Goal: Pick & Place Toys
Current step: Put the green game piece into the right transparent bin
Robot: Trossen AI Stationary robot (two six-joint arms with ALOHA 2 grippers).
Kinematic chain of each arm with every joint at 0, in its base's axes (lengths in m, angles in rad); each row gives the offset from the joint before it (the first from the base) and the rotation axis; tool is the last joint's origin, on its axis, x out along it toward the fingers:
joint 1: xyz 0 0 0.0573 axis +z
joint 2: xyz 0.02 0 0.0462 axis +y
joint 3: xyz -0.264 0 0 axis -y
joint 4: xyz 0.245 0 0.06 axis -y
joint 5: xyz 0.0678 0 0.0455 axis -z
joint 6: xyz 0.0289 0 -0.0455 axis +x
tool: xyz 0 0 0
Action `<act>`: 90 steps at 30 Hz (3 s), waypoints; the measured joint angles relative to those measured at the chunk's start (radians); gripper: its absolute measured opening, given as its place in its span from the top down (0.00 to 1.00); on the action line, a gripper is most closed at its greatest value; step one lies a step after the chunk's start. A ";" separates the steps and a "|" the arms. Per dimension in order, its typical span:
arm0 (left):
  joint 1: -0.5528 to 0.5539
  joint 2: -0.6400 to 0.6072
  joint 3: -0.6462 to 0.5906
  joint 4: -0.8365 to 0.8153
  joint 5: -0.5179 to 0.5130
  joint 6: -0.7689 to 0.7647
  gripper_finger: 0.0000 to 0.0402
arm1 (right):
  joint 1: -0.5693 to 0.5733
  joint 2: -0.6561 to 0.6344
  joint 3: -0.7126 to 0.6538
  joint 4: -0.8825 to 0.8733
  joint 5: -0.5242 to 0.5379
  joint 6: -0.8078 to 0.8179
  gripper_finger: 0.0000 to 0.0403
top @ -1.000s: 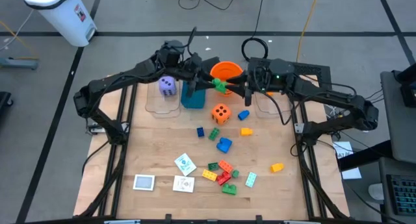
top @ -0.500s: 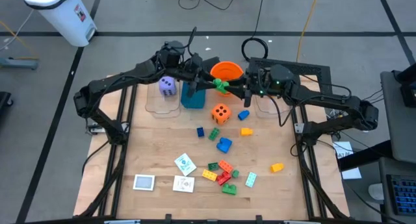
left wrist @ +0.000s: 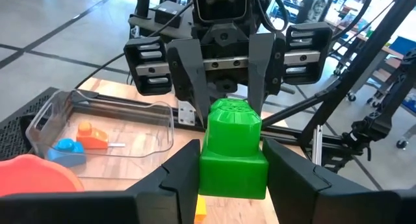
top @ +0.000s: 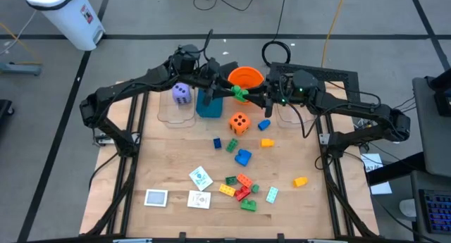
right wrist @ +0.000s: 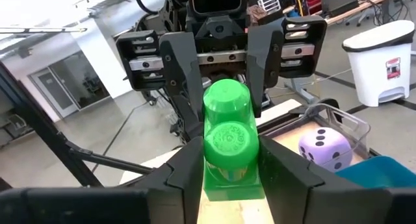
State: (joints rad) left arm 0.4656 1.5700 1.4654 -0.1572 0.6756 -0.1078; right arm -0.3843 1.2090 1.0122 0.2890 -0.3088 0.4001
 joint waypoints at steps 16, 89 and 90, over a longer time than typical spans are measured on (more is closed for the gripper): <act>-0.002 0.000 0.000 0.010 0.013 -0.024 0.57 | 0.007 0.012 -0.002 -0.001 -0.014 0.003 0.74; 0.103 -0.278 0.000 -0.205 -0.204 0.035 0.30 | -0.284 -0.341 -0.386 -0.806 0.885 0.163 0.74; 0.102 -0.278 0.000 -0.205 -0.206 0.035 0.30 | -0.298 -0.341 -0.397 -0.788 0.884 0.163 0.74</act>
State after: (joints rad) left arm 0.5672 1.2919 1.4654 -0.3622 0.4694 -0.0731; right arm -0.6819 0.8677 0.6148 -0.4987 0.5757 0.5629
